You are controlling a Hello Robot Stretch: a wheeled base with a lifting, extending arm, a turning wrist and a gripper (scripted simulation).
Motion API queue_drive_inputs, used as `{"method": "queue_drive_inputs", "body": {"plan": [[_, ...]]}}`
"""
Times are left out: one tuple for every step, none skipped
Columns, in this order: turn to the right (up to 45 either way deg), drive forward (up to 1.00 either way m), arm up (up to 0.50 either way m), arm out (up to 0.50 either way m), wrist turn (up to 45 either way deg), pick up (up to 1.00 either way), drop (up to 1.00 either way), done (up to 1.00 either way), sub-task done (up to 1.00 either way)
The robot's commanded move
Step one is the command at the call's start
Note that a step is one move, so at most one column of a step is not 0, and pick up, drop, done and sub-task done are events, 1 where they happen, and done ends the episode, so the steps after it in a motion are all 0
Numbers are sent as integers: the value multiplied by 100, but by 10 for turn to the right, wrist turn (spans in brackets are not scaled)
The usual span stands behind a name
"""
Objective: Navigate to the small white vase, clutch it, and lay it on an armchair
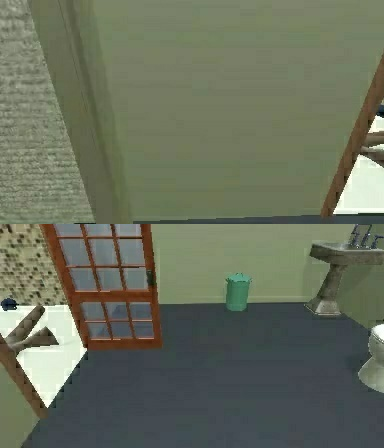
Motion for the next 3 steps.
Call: {"method": "queue_drive_inputs", "body": {"plan": [[-450,0,0,0,0,0,0,0,0],[0,30,0,0,0,0,0,0,0],[-390,0,0,0,0,0,0,0,0]]}}
